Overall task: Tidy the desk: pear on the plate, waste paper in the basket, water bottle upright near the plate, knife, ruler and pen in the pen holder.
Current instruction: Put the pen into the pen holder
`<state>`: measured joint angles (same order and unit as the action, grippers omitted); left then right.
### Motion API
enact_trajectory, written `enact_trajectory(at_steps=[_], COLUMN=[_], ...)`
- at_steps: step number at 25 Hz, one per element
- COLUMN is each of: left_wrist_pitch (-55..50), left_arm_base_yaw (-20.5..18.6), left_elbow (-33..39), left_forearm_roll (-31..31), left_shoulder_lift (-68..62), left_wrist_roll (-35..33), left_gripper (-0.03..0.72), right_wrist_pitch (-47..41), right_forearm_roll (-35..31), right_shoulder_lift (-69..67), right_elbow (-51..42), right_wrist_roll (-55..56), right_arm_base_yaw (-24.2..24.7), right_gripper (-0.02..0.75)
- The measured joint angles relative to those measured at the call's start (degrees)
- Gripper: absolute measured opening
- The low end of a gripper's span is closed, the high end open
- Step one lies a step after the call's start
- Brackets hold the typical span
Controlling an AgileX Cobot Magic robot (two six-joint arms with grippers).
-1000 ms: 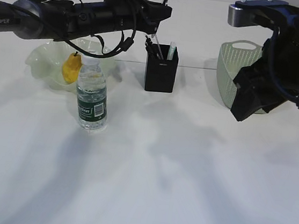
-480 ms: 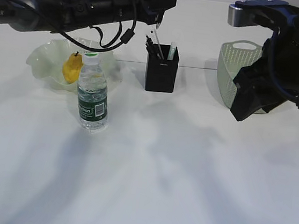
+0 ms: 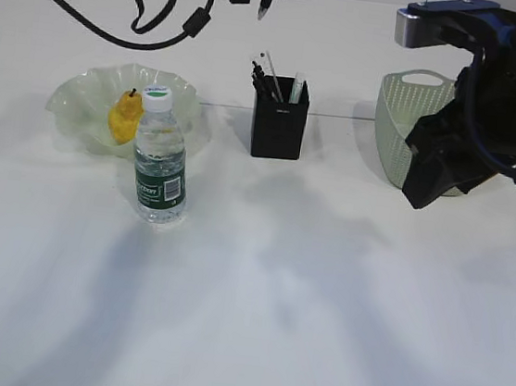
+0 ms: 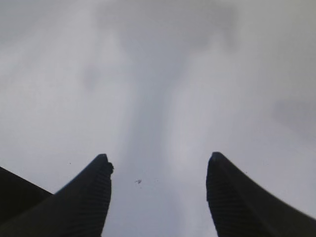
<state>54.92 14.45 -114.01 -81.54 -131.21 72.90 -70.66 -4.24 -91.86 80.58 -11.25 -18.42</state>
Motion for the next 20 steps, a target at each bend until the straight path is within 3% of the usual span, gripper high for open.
enact_trajectory(at_steps=[10, 20], left_wrist_pitch=[4.4, 5.9], left_arm_base_yaw=[0.0, 0.0], left_elbow=[13.9, 22.5], left_forearm_roll=[-0.6, 1.4], left_shoulder_lift=[8.9, 17.5], left_wrist_roll=[1.0, 1.0], left_gripper=[0.064, 0.064], right_wrist_pitch=[-0.3, -0.3], right_forearm_roll=[0.0, 0.0], right_shoulder_lift=[0.0, 6.7], right_elbow=[1.2, 1.3], right_wrist_roll=[0.0, 0.2], right_arm_base_yaw=[0.0, 0.0], right_gripper=[0.454, 0.454])
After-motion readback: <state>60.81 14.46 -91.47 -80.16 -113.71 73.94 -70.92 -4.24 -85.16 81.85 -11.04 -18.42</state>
